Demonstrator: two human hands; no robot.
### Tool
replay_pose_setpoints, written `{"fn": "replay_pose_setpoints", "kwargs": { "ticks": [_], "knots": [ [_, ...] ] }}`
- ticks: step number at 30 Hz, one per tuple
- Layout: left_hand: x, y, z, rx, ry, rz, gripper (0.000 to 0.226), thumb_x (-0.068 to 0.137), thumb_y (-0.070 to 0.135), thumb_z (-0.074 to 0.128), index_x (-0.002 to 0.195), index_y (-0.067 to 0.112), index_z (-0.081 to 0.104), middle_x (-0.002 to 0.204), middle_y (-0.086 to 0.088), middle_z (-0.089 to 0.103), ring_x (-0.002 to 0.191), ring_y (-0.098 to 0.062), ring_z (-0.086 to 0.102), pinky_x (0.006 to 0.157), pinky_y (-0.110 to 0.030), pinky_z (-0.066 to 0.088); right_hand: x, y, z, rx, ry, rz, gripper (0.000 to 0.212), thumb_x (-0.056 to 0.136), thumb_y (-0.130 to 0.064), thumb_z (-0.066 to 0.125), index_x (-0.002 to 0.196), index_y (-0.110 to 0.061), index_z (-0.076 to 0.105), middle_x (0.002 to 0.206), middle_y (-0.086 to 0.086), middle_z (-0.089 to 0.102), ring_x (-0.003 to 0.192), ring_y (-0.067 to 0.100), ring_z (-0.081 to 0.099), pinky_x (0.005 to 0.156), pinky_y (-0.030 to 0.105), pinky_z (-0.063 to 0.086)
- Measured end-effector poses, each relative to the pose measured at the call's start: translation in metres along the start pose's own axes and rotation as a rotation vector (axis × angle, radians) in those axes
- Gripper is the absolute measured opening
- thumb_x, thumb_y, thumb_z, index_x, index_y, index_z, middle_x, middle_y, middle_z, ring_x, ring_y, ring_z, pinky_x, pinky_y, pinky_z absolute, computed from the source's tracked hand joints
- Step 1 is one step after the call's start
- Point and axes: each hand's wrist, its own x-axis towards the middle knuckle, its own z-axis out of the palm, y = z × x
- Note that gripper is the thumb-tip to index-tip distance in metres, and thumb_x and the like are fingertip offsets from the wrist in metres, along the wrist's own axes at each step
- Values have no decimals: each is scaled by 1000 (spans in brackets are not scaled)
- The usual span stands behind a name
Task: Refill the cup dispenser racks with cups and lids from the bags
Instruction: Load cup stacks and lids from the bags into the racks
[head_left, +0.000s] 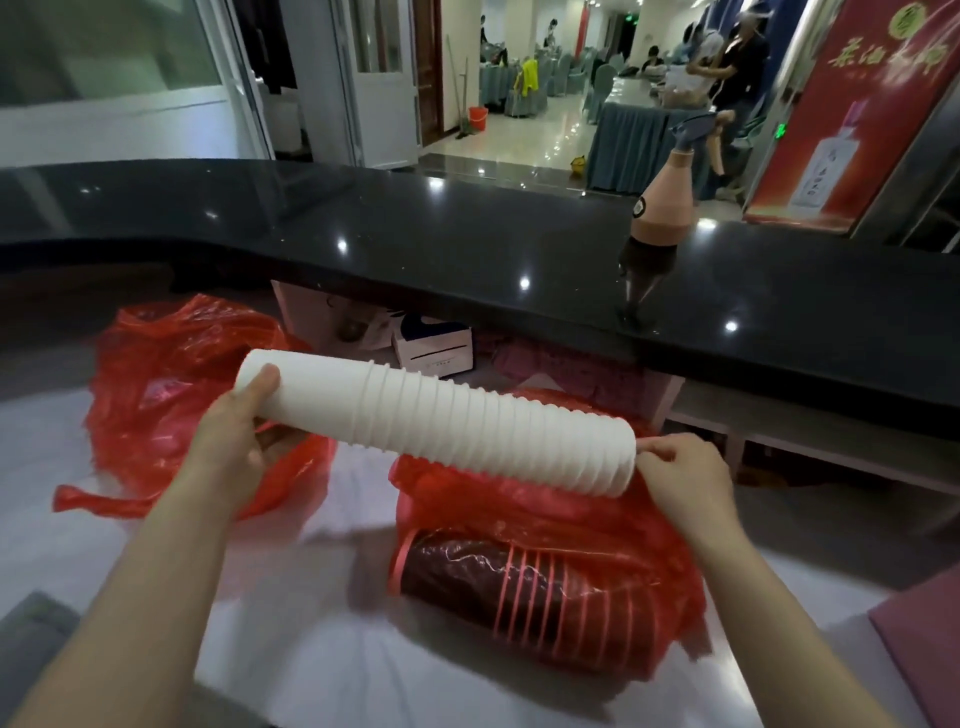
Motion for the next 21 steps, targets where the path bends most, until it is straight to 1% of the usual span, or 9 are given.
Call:
{"fn": "replay_pose_setpoints", "kwargs": {
  "ticks": [2,3,5,7,9,13,16,19,21],
  "knots": [
    [-7,13,-20,-25,49,41,38,91,34,61,121,16,45,113,-2,54,99,-22,61,67,-35,54,2,-18,2,283,-104,35,38,79,-4,56,73,-36,77,76,-10,73,75,20,67,67,37,55],
    [-12,20,-31,-45,77,55,40,91,34,60,122,15,44,113,-3,55,99,-22,61,66,-35,55,2,-26,6,437,-173,56,44,79,-2,57,70,-40,76,77,-9,74,74,17,69,64,35,55],
    [-25,31,-51,-69,121,74,46,92,34,59,129,12,43,116,-5,56,100,-22,63,65,-35,58,2,-39,20,629,-338,73,41,82,-2,59,76,-40,75,85,-7,75,78,11,71,67,29,55],
    [-41,40,-71,-46,150,103,46,93,32,57,132,10,44,119,-5,56,102,-23,63,64,-34,60,-1,-52,38,666,-448,52,32,83,-4,63,89,-33,73,89,-5,75,85,13,71,75,32,55],
    [-61,46,-93,-10,195,135,42,94,28,55,130,8,45,120,-7,56,102,-24,62,65,-34,60,-7,-67,56,699,-495,33,32,83,1,62,92,-29,69,88,-1,75,86,17,70,79,34,54],
    [-105,62,-143,-15,324,187,37,95,27,55,126,8,47,119,-7,55,95,-22,65,70,-34,59,-34,-104,83,788,-572,14,36,83,7,56,99,-24,68,84,-2,75,80,15,69,70,26,53],
    [-139,83,-182,-30,382,258,27,96,25,54,119,14,50,113,-5,57,91,-21,65,63,-30,59,-60,-135,95,826,-654,-9,35,82,7,56,107,-16,66,95,10,73,85,25,68,73,35,52],
    [-177,108,-218,-13,417,355,14,95,26,54,107,20,57,115,-5,60,97,-23,65,61,-30,59,-91,-166,105,839,-708,-58,40,83,9,52,117,-11,62,99,13,70,83,25,62,70,36,47],
    [-205,124,-243,-18,447,410,14,94,26,56,108,21,57,116,-5,62,100,-23,66,62,-31,58,-116,-186,113,840,-727,-87,42,85,5,51,124,-11,57,106,11,67,89,27,63,74,37,49]
  ]
}}
